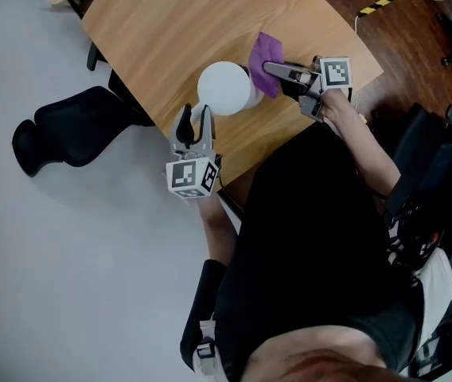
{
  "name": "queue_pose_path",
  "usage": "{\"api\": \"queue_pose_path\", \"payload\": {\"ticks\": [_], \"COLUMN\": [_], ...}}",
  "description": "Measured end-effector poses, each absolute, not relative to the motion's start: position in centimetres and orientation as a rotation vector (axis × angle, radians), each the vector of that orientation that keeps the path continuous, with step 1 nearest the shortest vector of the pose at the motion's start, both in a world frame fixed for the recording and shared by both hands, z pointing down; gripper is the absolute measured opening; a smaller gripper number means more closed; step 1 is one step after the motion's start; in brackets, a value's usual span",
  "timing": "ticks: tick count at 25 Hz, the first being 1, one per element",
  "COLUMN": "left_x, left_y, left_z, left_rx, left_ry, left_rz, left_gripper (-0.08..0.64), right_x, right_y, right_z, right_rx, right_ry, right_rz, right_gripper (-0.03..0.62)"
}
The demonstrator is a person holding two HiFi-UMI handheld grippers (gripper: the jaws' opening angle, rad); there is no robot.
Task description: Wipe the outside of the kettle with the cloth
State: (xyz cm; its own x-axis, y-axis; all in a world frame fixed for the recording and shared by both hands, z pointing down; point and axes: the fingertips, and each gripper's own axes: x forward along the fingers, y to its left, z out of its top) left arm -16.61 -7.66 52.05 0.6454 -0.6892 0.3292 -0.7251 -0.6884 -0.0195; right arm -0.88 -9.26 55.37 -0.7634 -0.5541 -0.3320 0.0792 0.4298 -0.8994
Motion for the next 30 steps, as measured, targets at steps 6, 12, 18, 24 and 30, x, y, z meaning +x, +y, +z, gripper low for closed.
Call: {"api": "queue_pose_path", "payload": {"ticks": [6,12,18,24,30], "left_x": [-13.6,-14.0,-14.3,-14.6,-14.2], "left_y": [-10.0,-10.0,-10.8,-10.6,-10.7], "left_z": [57.0,57.5,57.7,57.8,57.5], "left_rx": [2.656,2.697,2.706,2.74,2.776], "left_ry": [-1.201,-1.149,-1.148,-1.156,-1.115], "left_rz": [0.823,0.864,0.862,0.836,0.834], "left_gripper": [0.109,0.077,0.075,0.075,0.077], "right_x": [-2.0,-4.9,-6.8,-8.2,-8.3], "right_y": [-10.4,-10.6,-11.5,-12.0,-12.2], "right_z": [58.5,63.4,69.7,77.2,79.9], "right_rx": [-0.293,-0.278,-0.373,-0.703,-0.833], "right_ry": [2.048,2.08,2.069,2.407,2.657], "right_rz": [-1.401,-1.505,-1.834,-1.981,-1.976], "right_gripper": [0.057,0.057,0.057,0.057,0.057]}}
